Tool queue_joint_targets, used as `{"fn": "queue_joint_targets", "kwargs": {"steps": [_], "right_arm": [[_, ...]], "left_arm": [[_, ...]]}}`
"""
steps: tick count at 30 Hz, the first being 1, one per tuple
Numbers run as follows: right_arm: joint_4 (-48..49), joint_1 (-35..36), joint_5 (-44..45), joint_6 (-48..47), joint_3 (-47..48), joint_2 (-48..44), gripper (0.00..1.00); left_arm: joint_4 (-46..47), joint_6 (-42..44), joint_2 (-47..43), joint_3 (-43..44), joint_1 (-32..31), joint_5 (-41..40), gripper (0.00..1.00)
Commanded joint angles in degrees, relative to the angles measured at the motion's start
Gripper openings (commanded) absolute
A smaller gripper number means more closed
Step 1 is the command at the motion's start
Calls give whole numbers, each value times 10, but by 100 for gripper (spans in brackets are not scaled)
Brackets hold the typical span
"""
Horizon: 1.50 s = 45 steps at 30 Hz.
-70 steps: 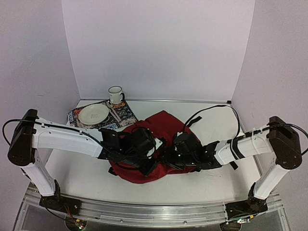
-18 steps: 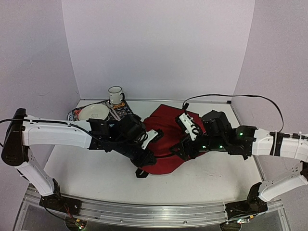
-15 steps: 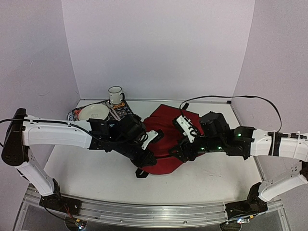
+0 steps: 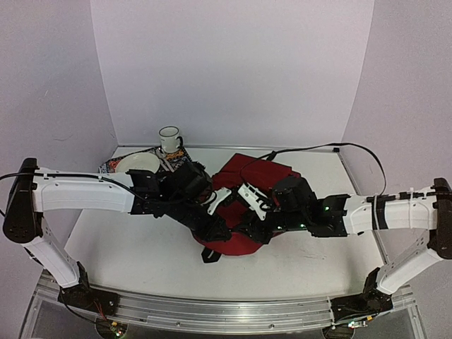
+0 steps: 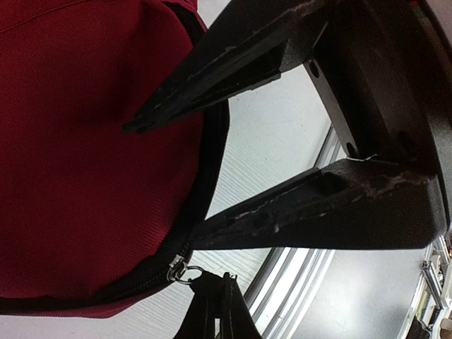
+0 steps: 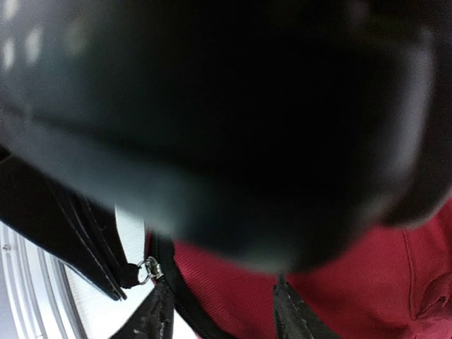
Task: Pack the student bag
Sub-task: Hold the largest pocket of the student bag, then zip the largest pocket of the bag in the student bag.
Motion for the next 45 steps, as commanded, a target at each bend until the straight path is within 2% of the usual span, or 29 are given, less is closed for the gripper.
{"fn": "queue_joint_targets", "kwargs": {"steps": [1,6,12,17,18,22,24,26,32,37,40,42,45], "right_arm": [[-1,5,-5,-16,-26,10,43],[-1,5,-60,-11,-42,2,54],[-1,5,-26,-41,-47,1,58],[3,5,-3,-61,-39,0,47],[4,5,2,-63,-39,-2,42],[3,5,23,-69,-52,-20,7],[1,5,36,-67,-64,-43,0],[-4,4,48,-66,-80,-69,0],[-16,3,123,-62,-135,-166,0],[-13,-4,235,-51,-168,-218,0],[-11,-42,293,-24,-175,-232,0],[-11,-83,293,8,-175,-236,0],[-11,-136,254,21,-176,-238,0]], "left_arm": [[51,6,-42,12,12,41,0],[51,12,-41,10,27,46,0],[52,18,-48,-10,41,68,0],[52,16,-50,-10,42,78,0],[52,16,-50,-10,42,76,0],[39,23,-56,-10,47,50,0],[20,28,-58,-11,53,21,0],[-7,33,-58,-13,64,-18,0],[-60,43,-62,-30,113,-67,0],[-102,50,-76,-44,165,-115,0],[-132,51,-85,-53,190,-159,0],[-142,50,-92,-58,195,-185,0],[-141,44,-100,-61,196,-151,0]]}}
